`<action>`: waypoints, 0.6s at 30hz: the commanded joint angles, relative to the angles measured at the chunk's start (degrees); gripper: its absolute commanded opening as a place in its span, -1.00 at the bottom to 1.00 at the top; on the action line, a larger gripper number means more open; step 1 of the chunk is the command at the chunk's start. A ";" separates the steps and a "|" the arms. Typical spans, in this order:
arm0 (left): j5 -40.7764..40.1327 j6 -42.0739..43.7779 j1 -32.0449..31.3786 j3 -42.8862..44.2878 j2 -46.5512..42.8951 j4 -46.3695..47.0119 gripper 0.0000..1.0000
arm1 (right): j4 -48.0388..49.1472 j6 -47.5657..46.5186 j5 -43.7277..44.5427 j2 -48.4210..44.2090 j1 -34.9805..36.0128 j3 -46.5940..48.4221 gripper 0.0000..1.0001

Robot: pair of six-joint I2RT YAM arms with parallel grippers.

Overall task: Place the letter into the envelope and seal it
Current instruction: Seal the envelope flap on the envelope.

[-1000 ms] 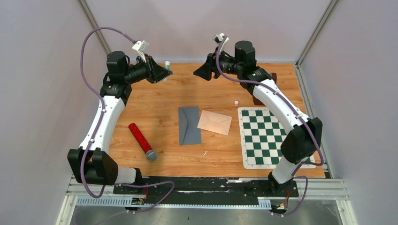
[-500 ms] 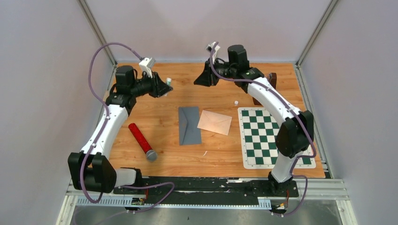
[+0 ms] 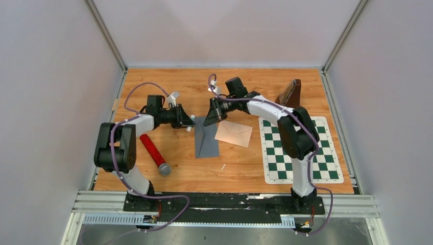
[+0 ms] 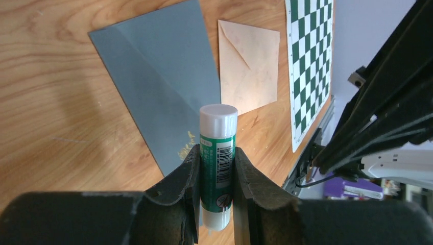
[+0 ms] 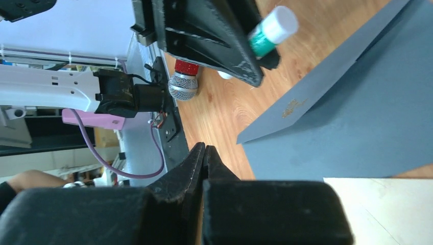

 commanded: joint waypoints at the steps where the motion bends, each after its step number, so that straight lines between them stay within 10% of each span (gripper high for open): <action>1: 3.77 -3.87 0.39 2.24 5.28 6.06 -1.00 | 5.63 6.90 -3.18 3.26 1.37 0.71 -1.00; 18: -0.80 2.29 -0.90 5.21 15.42 -0.29 -1.00 | 5.31 17.68 0.34 11.37 1.89 1.87 -1.00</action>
